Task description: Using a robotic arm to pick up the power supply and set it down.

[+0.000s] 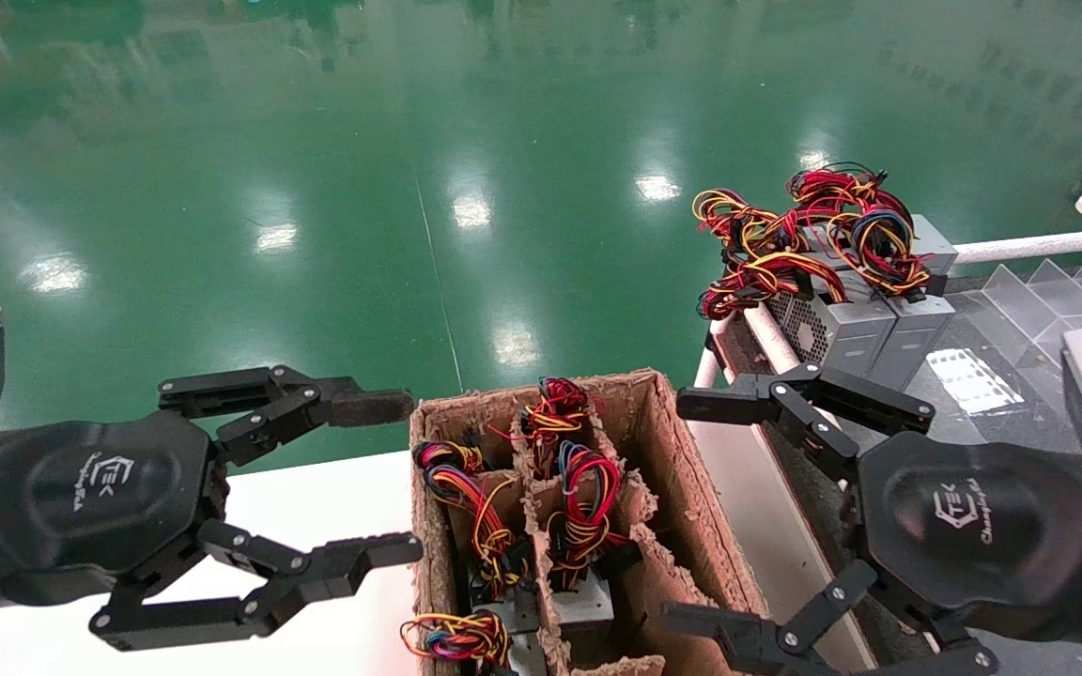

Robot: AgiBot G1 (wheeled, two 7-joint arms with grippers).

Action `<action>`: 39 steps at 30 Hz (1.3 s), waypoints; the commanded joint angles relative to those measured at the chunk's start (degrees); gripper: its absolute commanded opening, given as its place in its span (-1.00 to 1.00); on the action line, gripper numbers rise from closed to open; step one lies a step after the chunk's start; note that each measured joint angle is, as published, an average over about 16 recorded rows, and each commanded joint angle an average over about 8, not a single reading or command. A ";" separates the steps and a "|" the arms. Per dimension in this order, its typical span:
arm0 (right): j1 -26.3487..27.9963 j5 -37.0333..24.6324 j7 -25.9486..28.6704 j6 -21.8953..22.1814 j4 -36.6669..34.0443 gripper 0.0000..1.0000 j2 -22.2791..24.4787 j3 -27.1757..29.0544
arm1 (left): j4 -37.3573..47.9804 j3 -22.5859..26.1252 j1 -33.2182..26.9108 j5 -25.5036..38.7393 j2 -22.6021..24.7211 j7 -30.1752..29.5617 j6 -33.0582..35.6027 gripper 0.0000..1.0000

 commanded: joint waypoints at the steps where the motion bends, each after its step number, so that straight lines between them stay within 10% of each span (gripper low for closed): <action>1: 0.00 0.00 0.00 0.00 0.00 1.00 0.00 0.00 | 0.00 0.00 0.00 0.00 0.00 0.00 0.00 -1.00; 25: 0.00 0.00 0.00 0.00 0.00 1.00 0.00 0.00 | 0.00 0.00 0.00 0.00 0.00 0.00 0.00 -1.00; 33: -0.01 0.01 0.01 -0.01 0.03 1.00 0.00 0.00 | 0.00 0.00 0.00 0.00 0.00 0.00 0.00 0.92; 39: -0.05 -0.49 0.28 0.08 -0.10 1.00 -0.23 -0.42 | 0.00 0.00 0.00 0.00 0.00 0.00 0.00 1.00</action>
